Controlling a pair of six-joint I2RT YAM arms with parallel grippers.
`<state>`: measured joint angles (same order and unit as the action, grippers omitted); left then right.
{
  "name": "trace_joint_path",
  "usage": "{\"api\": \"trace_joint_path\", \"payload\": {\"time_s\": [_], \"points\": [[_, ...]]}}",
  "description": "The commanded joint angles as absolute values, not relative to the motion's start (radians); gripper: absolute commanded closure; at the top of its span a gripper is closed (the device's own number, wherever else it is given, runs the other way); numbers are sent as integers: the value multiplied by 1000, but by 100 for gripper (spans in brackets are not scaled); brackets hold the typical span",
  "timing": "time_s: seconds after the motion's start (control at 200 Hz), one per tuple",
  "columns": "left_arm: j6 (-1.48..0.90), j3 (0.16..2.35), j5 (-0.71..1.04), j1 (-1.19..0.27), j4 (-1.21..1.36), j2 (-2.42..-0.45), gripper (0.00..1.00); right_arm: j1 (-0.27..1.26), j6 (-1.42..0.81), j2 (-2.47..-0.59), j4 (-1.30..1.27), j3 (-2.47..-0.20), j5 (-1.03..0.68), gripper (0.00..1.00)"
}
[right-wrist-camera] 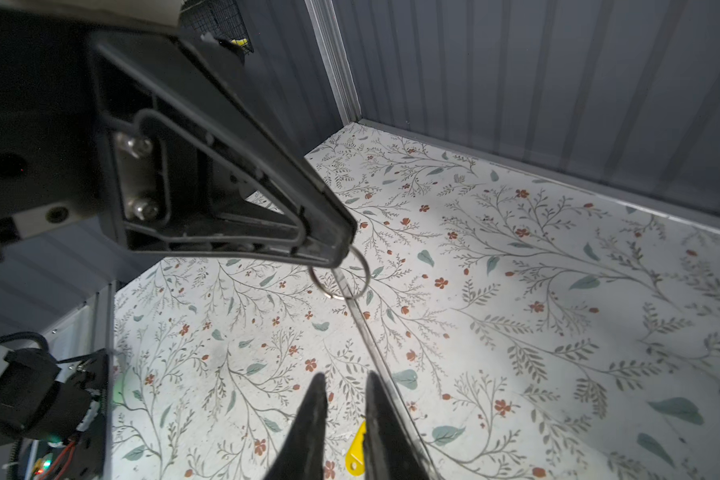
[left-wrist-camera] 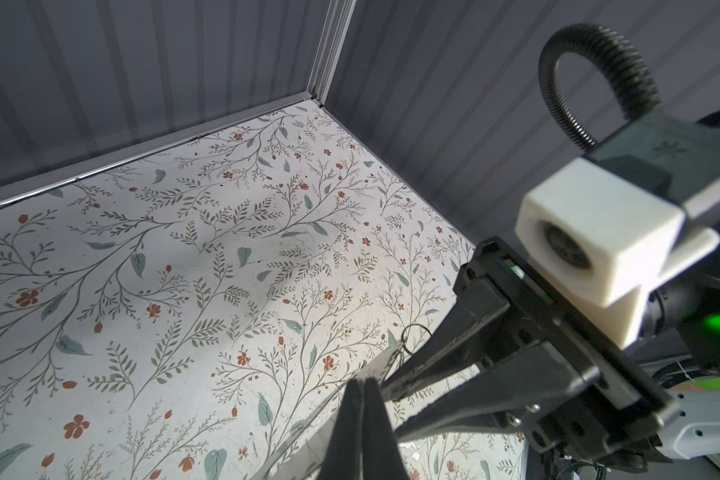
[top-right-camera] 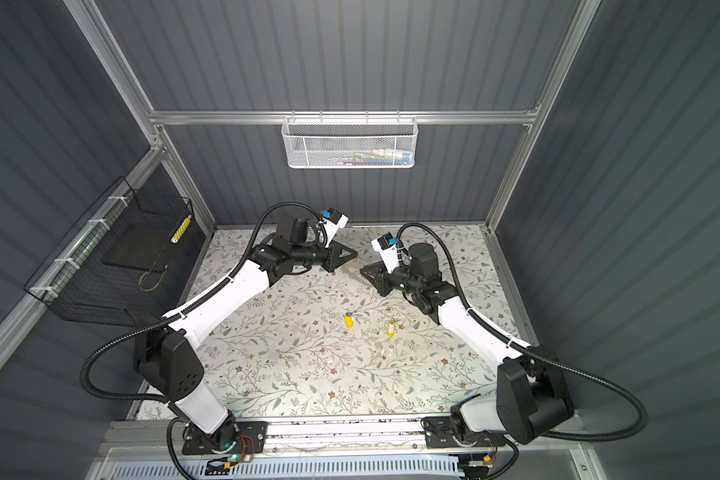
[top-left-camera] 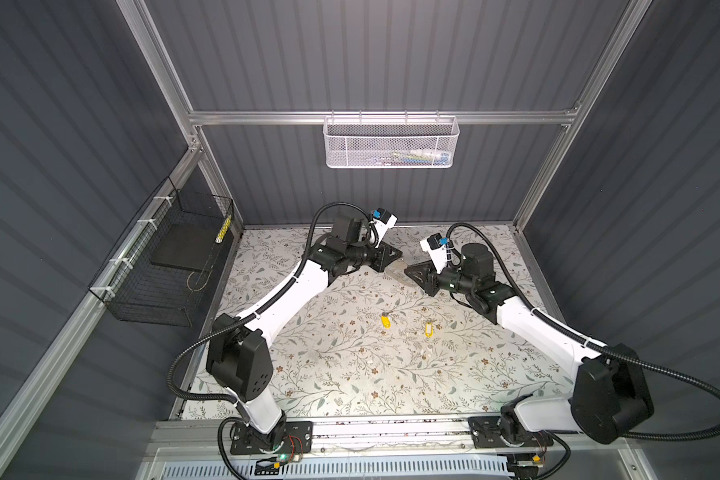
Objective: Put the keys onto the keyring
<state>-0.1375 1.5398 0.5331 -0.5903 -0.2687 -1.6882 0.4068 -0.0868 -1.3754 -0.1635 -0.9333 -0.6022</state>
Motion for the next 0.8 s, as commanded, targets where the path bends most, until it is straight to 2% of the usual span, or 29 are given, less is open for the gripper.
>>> {"api": "trace_joint_path", "payload": {"time_s": [0.0,0.07,0.215,0.38,0.57,0.795], "points": [[-115,1525,565,-598,-244,-1646,100,416,-71,-1380,-165,-946,-586,86],[-109,1526,561,-600,-248,-1646,100,417,-66,-1374,-153,-950,-576,85],[-95,1531,521,-603,-278,-1650,100,418,-57,-1326,-136,-939,-562,73],[-75,1543,518,-610,-308,-1652,100,421,-32,-1247,-108,-921,-524,68],[-65,1548,539,-621,-311,-1639,100,423,24,-1226,-57,-929,-528,58],[-54,1536,583,-631,-296,-1609,100,425,74,-1271,-37,-932,-516,57]]}}
